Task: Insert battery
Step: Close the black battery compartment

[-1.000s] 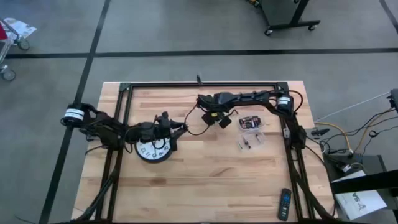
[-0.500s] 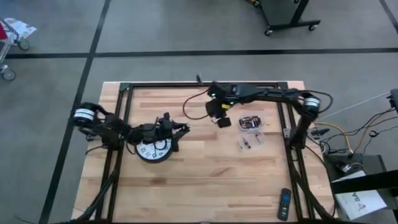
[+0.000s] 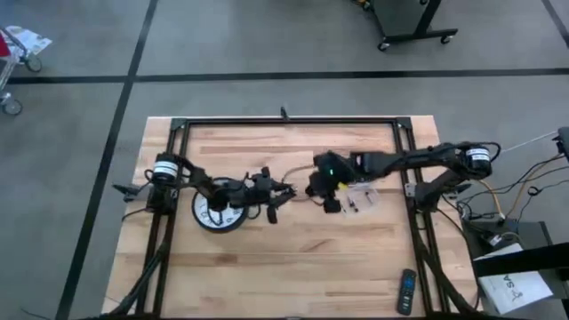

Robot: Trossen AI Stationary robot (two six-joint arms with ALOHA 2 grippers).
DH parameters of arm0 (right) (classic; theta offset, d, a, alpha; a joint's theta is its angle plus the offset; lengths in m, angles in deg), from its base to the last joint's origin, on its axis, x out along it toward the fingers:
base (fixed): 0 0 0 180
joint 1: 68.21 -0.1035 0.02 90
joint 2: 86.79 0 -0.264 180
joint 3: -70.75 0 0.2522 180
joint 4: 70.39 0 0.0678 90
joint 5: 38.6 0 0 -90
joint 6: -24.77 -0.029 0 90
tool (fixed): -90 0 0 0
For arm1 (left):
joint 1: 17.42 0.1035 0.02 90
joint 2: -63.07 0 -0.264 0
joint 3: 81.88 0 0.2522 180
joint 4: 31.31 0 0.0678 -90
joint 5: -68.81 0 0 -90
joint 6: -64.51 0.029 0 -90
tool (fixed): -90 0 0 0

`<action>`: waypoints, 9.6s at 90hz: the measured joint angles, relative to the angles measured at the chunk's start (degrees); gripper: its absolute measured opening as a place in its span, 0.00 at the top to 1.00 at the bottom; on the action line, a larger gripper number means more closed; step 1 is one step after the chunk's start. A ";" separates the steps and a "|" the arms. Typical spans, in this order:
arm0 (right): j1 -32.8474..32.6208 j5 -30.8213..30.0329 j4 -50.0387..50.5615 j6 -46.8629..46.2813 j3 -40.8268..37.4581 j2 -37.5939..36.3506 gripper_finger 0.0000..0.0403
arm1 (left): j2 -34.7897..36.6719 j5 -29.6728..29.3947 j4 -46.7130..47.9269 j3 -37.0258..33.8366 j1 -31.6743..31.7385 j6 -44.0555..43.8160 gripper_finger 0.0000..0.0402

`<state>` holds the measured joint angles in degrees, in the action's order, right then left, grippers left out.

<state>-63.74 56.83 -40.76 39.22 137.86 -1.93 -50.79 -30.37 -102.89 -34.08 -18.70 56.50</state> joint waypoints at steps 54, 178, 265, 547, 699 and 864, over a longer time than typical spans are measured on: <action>-8.26 -10.98 -3.93 -1.97 0.23 0.55 0.77 | 0.56 3.10 17.28 7.42 -3.21 0.45 0.71; -13.00 -2.43 -39.33 -6.28 -12.06 0.48 0.77 | -9.72 -2.64 5.95 6.46 -6.86 3.15 0.73; -10.43 -7.34 -62.75 -14.48 -21.64 10.51 0.77 | -10.78 -2.35 6.71 7.25 -7.50 1.75 0.72; -12.11 -9.40 -46.36 -13.76 -17.90 3.23 0.55 | -10.85 -3.84 8.90 7.20 -7.52 -0.05 0.69; -7.07 1.07 17.11 -8.90 21.61 12.16 0.39 | -10.87 -3.82 9.86 7.33 -7.54 -0.01 0.69; -6.21 1.44 16.45 -5.94 23.12 18.25 0.72 | -10.87 -3.83 10.16 7.33 -7.52 -0.01 0.71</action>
<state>-69.95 58.27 -24.31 33.27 160.98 16.32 -61.66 -34.20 -92.72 -26.76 -26.22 56.49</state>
